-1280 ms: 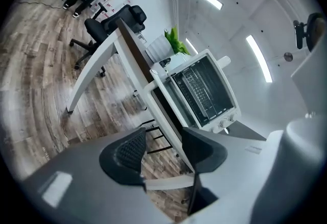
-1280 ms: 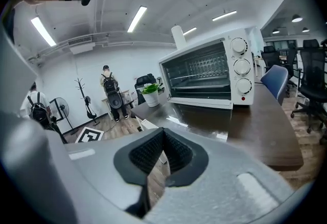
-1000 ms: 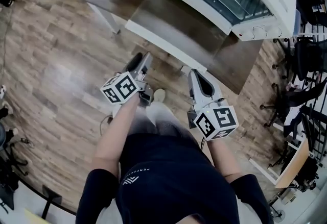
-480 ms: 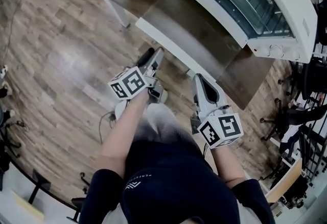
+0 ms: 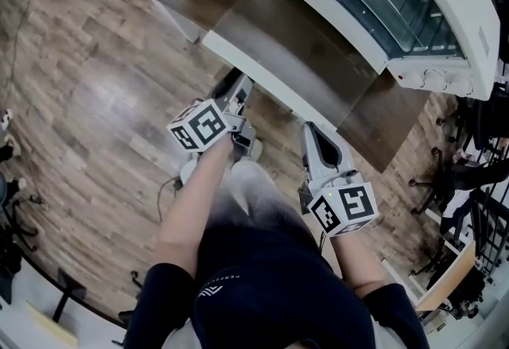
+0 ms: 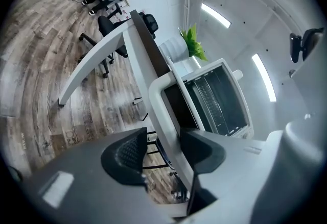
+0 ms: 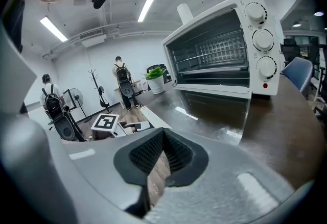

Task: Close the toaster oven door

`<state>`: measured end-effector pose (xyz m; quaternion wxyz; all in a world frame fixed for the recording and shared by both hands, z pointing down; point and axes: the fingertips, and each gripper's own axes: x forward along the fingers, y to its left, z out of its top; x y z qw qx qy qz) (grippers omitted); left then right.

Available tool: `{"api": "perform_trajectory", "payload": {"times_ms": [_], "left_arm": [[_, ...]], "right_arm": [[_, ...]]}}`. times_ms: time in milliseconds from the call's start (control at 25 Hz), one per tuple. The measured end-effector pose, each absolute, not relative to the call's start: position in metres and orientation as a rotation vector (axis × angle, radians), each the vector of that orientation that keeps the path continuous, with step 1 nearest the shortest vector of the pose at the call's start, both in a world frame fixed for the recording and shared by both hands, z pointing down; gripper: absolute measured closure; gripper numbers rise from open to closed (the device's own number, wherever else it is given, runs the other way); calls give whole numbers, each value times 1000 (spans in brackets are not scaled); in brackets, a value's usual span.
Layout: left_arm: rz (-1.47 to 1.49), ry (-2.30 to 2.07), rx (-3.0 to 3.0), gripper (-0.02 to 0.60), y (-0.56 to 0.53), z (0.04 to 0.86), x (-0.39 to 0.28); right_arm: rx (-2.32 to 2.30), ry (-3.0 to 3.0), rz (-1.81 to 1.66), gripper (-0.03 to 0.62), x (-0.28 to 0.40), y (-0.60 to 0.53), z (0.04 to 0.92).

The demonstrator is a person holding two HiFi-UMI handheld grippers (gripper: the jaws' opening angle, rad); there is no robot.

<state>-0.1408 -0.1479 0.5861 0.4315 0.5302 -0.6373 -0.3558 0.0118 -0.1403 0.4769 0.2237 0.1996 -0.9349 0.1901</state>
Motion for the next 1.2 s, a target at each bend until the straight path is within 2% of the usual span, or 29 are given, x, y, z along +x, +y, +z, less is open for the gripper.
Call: {"api": "perform_trajectory", "payload": {"times_ms": [160, 480, 1200], "left_arm": [[-905, -1568, 1322, 378, -150, 587, -141], [-930, -1520, 1367, 471, -152, 581, -138], [-862, -1527, 1349, 483, -143, 561, -143]], "right_arm": [[577, -2586, 525, 591, 16, -144, 476], [602, -2591, 524, 591, 19, -142, 473], [647, -2653, 489, 591, 25, -133, 449]]}}
